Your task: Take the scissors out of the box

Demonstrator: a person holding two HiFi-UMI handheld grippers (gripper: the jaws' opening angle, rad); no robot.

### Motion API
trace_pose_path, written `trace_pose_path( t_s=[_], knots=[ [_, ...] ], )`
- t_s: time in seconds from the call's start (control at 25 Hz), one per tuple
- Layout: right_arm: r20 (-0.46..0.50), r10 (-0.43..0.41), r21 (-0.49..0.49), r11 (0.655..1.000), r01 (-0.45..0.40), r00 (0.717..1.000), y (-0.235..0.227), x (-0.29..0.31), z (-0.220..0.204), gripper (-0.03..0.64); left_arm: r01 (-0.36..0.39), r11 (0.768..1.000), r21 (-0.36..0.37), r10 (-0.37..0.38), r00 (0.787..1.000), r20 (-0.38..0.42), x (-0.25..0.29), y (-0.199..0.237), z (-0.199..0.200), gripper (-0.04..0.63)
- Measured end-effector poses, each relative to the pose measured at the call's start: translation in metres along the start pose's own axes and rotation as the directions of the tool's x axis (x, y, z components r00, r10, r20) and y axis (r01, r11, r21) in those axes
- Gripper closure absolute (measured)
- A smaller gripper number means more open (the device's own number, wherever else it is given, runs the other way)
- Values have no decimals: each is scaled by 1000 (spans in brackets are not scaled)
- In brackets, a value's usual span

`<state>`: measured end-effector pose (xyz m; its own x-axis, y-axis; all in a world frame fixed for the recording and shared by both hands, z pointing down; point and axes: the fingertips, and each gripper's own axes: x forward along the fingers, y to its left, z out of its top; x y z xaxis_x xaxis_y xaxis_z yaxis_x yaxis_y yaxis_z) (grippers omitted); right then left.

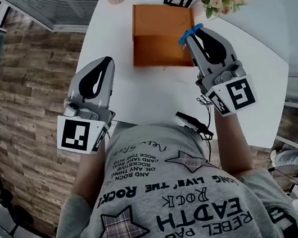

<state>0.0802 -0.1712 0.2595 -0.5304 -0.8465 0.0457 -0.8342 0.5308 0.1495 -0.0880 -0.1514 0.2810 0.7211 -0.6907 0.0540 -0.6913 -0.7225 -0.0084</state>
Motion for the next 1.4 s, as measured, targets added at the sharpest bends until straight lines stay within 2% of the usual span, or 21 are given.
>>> trace_pose_path(
  t_s=[0.88, 1.4],
  knots=[
    [141, -110, -6, 994, 112, 984, -19, -60, 72, 538, -21, 999, 47, 17, 996, 84, -3, 2, 38, 586],
    [172, -209, -6, 977, 214, 963, -32, -99, 88, 538, -45, 997, 68, 38, 994, 102, -7, 17, 50, 586]
  ],
)
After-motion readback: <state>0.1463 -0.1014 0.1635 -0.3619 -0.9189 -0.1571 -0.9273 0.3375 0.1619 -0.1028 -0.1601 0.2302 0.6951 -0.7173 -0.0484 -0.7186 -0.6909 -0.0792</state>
